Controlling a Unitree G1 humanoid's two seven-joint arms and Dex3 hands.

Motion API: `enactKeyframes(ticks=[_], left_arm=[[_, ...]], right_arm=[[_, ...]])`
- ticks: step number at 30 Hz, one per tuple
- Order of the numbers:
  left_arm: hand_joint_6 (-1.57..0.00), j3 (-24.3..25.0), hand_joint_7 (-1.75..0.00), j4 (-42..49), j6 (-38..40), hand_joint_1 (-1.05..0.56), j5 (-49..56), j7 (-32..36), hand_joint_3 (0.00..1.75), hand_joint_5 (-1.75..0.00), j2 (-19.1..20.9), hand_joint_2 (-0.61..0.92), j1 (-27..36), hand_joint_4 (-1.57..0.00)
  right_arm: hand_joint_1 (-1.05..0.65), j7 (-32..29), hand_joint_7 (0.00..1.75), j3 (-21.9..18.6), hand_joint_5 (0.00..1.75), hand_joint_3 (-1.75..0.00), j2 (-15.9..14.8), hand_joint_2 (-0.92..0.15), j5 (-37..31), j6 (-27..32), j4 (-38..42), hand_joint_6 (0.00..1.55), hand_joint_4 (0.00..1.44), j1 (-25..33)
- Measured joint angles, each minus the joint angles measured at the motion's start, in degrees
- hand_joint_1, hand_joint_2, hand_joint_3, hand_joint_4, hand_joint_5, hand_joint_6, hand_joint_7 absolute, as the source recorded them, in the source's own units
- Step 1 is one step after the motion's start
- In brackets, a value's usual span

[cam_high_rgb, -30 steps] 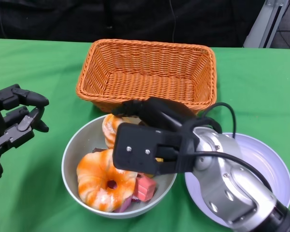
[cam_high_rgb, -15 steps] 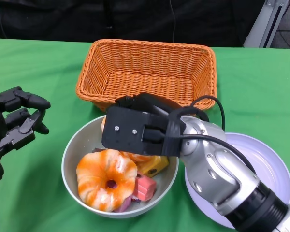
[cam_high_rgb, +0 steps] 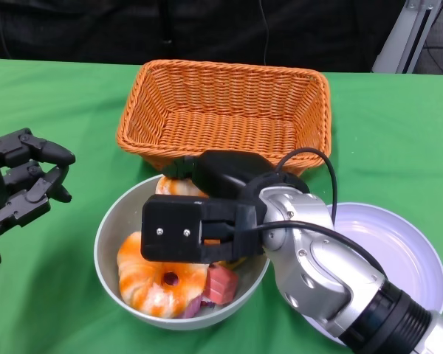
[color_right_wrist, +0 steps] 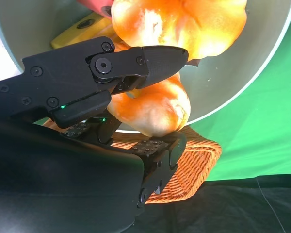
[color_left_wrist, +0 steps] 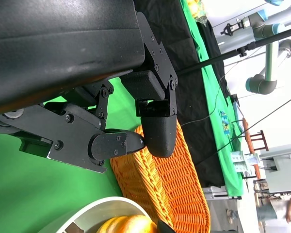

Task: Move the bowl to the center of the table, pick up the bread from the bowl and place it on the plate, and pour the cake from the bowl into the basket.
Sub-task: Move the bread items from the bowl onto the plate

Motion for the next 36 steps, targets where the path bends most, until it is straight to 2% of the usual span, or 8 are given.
enactKeyframes(ticks=[8,14,15,17,18,22,26,36], left_arm=[[-0.85,-0.4,-1.09,0.2,-1.0,-0.12,0.2,0.0,0.52,-1.44,0.0,0.81,0.0,-0.84],[-0.84,-0.7,-1.10,1.2,-1.8,-0.12,1.1,0.0,0.54,-1.45,0.1,0.79,0.0,-0.83],[-0.84,-0.7,-1.10,1.3,-2.0,-0.12,1.1,0.0,0.54,-1.45,0.1,0.79,0.0,-0.83],[-0.84,-0.7,-1.10,1.7,-2.2,-0.11,1.1,0.0,0.54,-1.45,0.1,0.79,0.0,-0.83],[-0.84,-0.7,-1.10,1.8,-2.3,-0.11,1.1,0.0,0.54,-1.45,0.1,0.79,0.0,-0.83],[-0.84,-0.9,-1.10,1.9,-2.8,-0.12,1.2,0.0,0.55,-1.46,0.2,0.79,0.0,-0.83],[-0.85,-1.0,-1.09,2.0,-3.1,-0.11,1.3,0.0,0.57,-1.46,0.2,0.78,0.0,-0.83],[-0.85,-1.6,-1.06,2.7,-4.8,-0.11,2.1,0.6,0.58,-1.44,0.2,0.77,0.0,-0.84]], right_arm=[[-0.84,-1.2,0.01,0.8,0.14,-0.23,0.3,-0.92,-1.1,-1.0,2.2,0.48,0.78,0.1],[-0.65,-3.4,0.05,0.6,0.20,-0.08,1.3,-0.92,-0.9,-2.9,3.6,0.58,0.88,0.8],[-0.60,-3.8,0.05,0.5,0.33,-0.04,1.3,-0.92,-0.8,-3.4,3.6,0.60,0.85,1.1],[-0.47,-4.8,0.07,-0.2,0.94,-0.01,1.4,-0.89,0.0,-4.6,3.6,0.67,0.66,1.8],[-0.42,-5.5,0.09,-0.6,1.11,-0.01,1.4,-0.88,0.3,-5.2,3.6,0.68,0.62,2.2],[-0.27,-8.9,0.23,-2.2,1.47,0.00,2.1,-0.85,1.7,-7.6,3.9,0.71,0.51,4.0],[-0.20,-12.3,0.69,-3.7,1.48,0.00,2.7,-0.84,3.3,-10.2,4.6,0.54,0.49,5.2],[-0.18,-18.3,0.39,-5.5,1.13,0.00,2.9,-0.89,4.7,-15.7,6.9,0.75,0.51,5.9]])
